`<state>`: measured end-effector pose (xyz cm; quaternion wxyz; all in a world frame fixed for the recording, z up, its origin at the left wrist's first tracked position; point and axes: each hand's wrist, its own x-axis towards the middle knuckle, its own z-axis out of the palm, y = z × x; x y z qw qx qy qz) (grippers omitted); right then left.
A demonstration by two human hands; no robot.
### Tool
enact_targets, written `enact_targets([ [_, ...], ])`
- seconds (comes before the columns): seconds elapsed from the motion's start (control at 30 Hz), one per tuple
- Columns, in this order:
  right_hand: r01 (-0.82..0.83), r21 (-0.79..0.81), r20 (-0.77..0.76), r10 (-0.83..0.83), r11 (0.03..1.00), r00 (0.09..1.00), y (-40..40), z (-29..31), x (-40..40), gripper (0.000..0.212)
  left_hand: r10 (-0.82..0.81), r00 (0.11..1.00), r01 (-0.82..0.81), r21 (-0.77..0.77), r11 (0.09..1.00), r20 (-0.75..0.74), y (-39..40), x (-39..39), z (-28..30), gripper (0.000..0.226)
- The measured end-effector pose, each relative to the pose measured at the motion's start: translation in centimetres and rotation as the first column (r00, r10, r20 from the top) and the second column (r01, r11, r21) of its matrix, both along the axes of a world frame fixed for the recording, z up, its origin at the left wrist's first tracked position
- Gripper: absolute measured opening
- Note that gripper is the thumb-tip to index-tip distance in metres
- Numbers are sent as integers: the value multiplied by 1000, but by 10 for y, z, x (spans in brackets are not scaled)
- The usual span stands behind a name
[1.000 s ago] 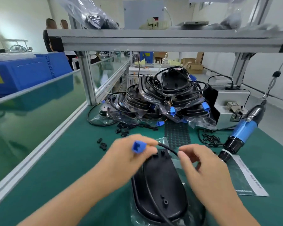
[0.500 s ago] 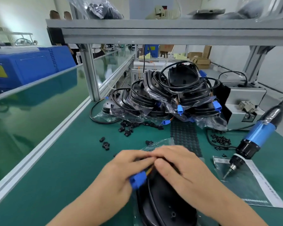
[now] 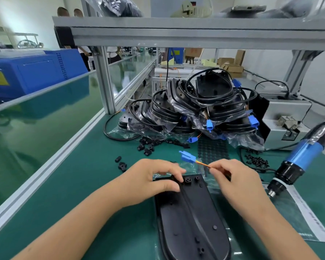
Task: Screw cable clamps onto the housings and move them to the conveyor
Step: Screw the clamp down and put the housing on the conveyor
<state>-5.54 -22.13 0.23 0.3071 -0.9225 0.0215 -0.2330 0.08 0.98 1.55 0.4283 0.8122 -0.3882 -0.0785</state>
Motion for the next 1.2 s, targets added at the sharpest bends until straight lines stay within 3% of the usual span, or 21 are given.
enact_targets([
  [0.1,116,-330,-241,-202,937,949,-13,-6,5,22,15,998,-16,-24,1000,-58,-7,2,3,6],
  [0.17,74,-415,-312,-219,907,925,-14,-5,4,27,50,998,-51,-19,998,-41,-14,3,4,4],
  [0.23,53,-295,-272,-137,954,952,-16,6,-1,27,95,995,-95,8,995,12,-22,3,6,11],
  [0.3,-15,4,-236,16,1000,972,-22,25,-7,29,126,991,-127,26,992,34,-28,4,9,10],
  [0.37,-132,364,-294,248,922,923,-21,58,-17,49,155,988,-155,33,987,20,-33,5,11,9],
  [0.4,-193,384,-321,327,903,889,-20,72,-22,56,170,986,-170,36,985,5,-34,6,12,8],
  [0.47,-319,138,-382,348,937,856,-18,88,-21,60,199,980,-199,41,979,-1,-37,5,11,8],
  [0.53,-368,-221,-429,249,903,868,-9,96,-12,46,236,971,-237,50,970,35,-40,3,10,7],
  [0.63,-434,-396,-485,217,809,847,6,86,7,22,287,958,-287,37,957,23,-39,2,5,8],
  [0.77,-420,-338,-491,223,842,842,8,61,20,12,374,897,-396,-52,917,-236,-5,13,0,8],
  [0.83,-416,-289,-467,252,862,847,6,50,22,11,551,829,-550,44,834,-97,23,26,-6,11],
  [0.9,-413,-260,-430,278,873,859,5,43,24,12,620,783,-620,155,769,53,41,30,-12,15],
  [1.2,-456,-198,-337,377,867,863,8,30,21,15,354,905,-424,413,806,238,35,29,-17,19],
])
